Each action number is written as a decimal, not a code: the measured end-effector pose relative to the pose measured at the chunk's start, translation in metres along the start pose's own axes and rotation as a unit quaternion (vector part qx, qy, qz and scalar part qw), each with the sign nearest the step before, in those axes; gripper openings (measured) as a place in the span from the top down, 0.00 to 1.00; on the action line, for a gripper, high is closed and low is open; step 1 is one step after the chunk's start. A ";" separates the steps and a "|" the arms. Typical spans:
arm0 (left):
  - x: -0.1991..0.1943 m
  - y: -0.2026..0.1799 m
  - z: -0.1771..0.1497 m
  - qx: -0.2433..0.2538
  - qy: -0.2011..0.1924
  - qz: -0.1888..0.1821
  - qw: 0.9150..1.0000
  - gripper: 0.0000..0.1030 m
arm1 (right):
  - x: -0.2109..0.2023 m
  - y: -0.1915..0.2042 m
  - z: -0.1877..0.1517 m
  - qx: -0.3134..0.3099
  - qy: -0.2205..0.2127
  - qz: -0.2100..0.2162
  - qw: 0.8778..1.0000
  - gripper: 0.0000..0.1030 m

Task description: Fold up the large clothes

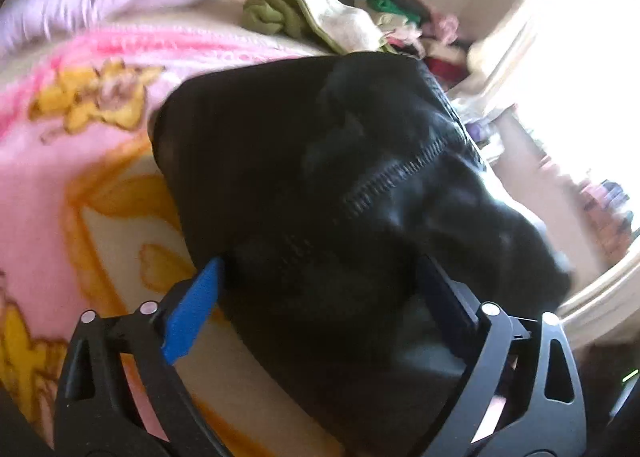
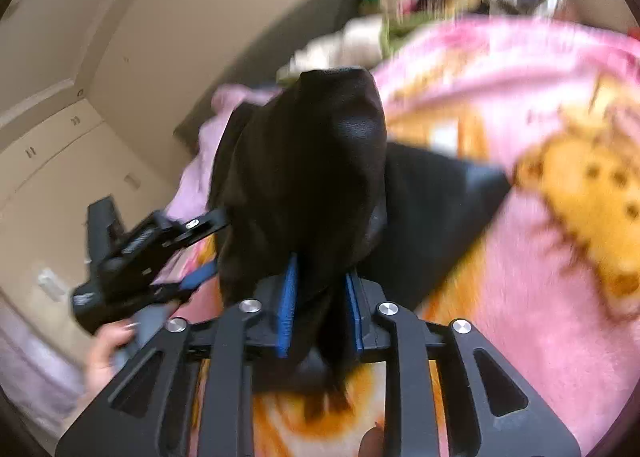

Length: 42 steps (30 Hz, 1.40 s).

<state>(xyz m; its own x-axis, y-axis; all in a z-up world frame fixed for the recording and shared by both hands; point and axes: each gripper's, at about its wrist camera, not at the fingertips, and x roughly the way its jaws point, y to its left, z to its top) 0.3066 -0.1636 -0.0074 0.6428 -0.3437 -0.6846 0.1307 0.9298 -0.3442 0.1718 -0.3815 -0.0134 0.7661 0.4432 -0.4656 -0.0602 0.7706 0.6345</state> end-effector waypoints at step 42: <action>0.004 0.021 -0.021 -0.077 0.043 -0.080 0.993 0.08 | 0.092 -0.071 0.125 -0.094 0.168 -0.070 0.979 0.27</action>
<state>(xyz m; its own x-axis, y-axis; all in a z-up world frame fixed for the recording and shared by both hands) 0.2959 -0.1483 -0.0303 0.5552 -0.5018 -0.6633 0.1046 0.8333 -0.5429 0.3270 -0.4524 -0.0239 0.5228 0.4278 -0.7374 -0.1103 0.8917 0.4390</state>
